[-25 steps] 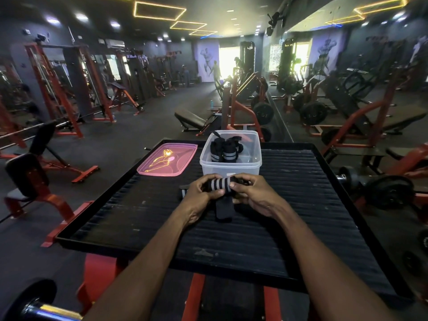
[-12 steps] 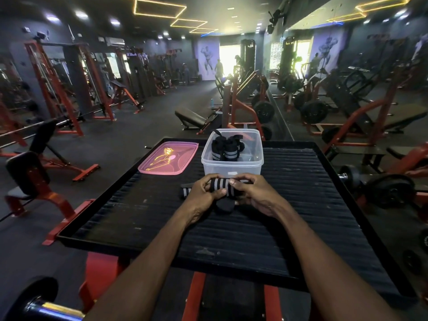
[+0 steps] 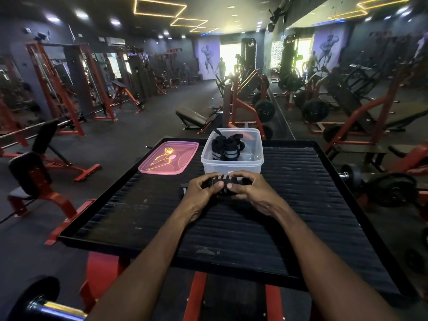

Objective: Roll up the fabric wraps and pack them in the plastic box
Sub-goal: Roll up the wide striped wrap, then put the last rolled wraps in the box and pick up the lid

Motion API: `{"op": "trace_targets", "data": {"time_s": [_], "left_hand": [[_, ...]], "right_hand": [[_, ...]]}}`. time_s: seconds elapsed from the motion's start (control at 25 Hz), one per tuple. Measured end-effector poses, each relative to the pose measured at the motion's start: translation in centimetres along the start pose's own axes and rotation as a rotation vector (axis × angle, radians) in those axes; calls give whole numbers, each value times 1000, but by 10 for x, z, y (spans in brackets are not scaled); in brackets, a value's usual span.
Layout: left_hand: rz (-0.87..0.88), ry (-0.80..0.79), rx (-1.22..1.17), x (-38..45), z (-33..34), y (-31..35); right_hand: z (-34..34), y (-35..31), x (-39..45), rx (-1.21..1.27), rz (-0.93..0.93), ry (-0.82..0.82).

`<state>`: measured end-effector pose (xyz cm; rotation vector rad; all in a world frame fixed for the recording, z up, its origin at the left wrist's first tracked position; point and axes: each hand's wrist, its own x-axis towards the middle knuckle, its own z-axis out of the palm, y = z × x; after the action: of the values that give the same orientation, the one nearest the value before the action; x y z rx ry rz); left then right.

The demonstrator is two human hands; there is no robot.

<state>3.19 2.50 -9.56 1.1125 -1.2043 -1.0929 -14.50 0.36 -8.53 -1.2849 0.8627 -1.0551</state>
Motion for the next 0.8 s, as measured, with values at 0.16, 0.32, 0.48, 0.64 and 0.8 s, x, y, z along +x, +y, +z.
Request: {"op": "trace_targets", "data": {"time_s": [0.16, 0.32, 0.48, 0.64, 0.8], "left_hand": [[-8, -25, -33, -3, 1, 6], [-19, -28, -82, -4, 4, 6], [91, 58, -31, -3, 4, 9], [163, 79, -60, -6, 9, 18], [256, 60, -37, -3, 6, 27]], "right_hand": [[4, 1, 1, -46, 2, 90], [4, 1, 0, -301, -144, 200], [17, -5, -1, -103, -96, 165], [24, -8, 4, -174, -148, 249], [25, -32, 12, -439, -208, 291]]}}
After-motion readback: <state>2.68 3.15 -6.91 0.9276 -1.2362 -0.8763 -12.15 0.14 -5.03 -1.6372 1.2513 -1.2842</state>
